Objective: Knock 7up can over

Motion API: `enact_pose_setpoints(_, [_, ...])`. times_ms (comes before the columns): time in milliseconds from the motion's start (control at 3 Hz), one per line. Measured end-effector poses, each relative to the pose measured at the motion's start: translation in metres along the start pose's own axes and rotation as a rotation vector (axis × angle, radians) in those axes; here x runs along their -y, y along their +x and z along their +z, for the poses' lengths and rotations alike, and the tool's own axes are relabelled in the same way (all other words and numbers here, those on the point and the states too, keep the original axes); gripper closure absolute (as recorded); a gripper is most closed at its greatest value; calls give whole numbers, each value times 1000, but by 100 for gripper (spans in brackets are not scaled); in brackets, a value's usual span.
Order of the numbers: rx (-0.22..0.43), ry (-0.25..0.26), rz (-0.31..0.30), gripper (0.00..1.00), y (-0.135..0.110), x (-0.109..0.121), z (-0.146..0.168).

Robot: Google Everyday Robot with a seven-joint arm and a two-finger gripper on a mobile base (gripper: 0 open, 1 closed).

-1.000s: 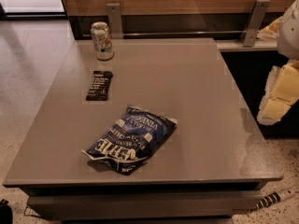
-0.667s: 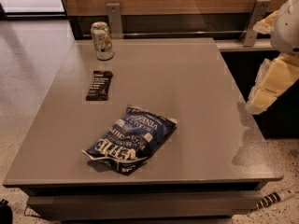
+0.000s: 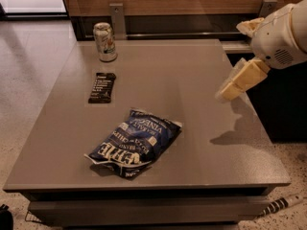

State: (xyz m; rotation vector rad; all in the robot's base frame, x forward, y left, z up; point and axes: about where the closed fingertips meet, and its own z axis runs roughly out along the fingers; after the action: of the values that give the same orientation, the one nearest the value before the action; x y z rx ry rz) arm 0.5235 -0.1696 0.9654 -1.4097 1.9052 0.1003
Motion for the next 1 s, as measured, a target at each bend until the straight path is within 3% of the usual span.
enact_pose_setpoints(333, [338,61,24,0,-49,34,40])
enact_pose_setpoints(667, [529,78,78,0,-74,43,55])
enact_pose_setpoints(1000, [668,42,149,0,-101,44,65])
